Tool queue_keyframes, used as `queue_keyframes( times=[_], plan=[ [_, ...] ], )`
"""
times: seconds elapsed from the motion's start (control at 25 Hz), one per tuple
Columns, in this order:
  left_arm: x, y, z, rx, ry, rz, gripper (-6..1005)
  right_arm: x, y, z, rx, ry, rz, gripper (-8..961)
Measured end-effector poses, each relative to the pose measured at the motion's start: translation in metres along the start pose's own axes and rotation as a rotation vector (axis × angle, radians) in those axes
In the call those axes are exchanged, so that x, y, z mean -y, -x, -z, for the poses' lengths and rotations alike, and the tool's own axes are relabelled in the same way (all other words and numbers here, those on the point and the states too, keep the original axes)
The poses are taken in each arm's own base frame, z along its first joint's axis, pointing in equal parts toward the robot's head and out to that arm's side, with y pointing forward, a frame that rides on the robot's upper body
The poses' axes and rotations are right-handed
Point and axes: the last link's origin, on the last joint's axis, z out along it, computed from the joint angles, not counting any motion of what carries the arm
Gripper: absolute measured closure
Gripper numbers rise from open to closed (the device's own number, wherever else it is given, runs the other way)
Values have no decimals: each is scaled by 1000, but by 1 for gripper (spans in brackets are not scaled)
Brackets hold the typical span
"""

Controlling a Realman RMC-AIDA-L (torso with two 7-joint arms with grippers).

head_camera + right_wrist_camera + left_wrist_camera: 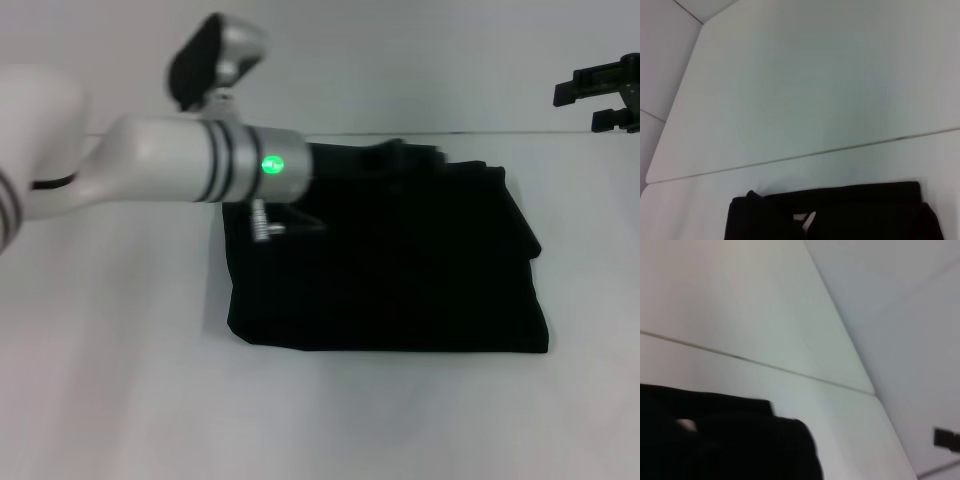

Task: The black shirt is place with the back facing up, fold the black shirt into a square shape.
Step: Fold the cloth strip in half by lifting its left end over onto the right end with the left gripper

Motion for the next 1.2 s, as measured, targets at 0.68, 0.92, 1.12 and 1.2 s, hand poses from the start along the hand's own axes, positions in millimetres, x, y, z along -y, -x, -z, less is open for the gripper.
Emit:
queue_keyframes(
  times=[0.68,0.92,1.12,1.2],
  plan=[
    [82,0,119,-229,27,210,306,-19,-72,-91,-78,60,195,145],
    [85,-1,121,-244,16,200,306,-20,-88,-120,-37,11,182,145],
    [87,-2,120,-253,3,202,306,-27,-100,-142,-26,-17,173,144],
    [88,-3,121,-258,1,203,306,-32,-104,-151,-25,-25,172,144]
  ],
)
